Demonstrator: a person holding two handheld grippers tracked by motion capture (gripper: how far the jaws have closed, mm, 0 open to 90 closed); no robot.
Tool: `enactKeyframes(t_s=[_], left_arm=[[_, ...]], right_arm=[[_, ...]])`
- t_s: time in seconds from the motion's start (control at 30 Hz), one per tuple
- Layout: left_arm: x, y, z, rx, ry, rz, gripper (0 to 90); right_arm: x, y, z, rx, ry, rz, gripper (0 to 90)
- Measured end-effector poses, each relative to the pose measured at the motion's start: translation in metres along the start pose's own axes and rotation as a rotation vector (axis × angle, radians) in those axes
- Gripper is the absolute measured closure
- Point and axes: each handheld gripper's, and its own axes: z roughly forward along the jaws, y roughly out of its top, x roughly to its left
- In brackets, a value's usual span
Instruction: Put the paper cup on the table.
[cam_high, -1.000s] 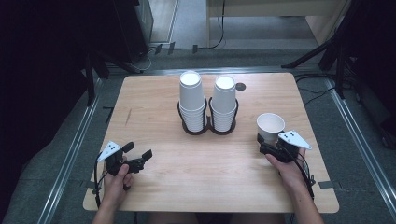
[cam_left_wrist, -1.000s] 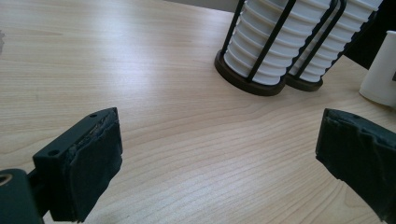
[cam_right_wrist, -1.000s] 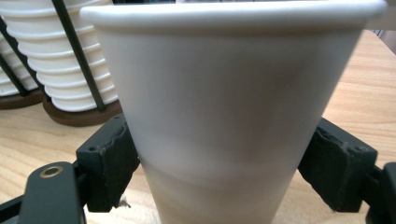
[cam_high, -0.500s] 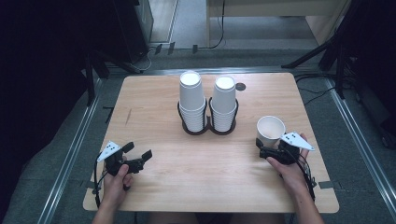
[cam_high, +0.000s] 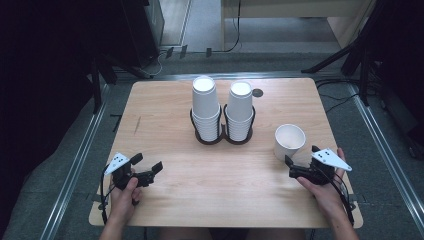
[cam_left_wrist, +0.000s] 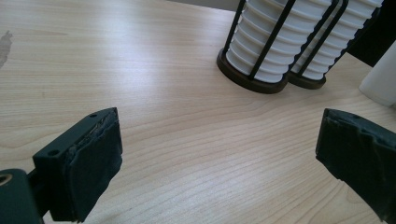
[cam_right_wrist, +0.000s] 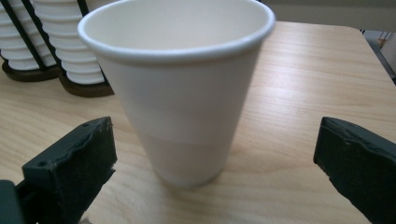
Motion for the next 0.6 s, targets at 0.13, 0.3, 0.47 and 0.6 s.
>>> enactKeyframes(t_s=[0.13,0.3,0.47,0.6], left_arm=[[-0.001,0.000,-0.001,0.006,0.016,0.011,0.5],[-0.001,-0.002,-0.011,-0.003,0.048,0.023,0.5],[-0.001,-0.004,-0.024,-0.012,0.077,0.029,0.5],[0.002,-0.009,-0.036,-0.007,0.096,0.038,0.5]], right_arm=[[-0.009,-0.003,-0.014,0.000,-0.006,0.008,0.0],[-0.022,-0.009,-0.032,0.005,-0.020,0.015,0.0],[-0.032,-0.017,-0.046,0.011,-0.030,0.012,0.0],[-0.039,-0.021,-0.055,0.015,-0.042,0.016,0.0]])
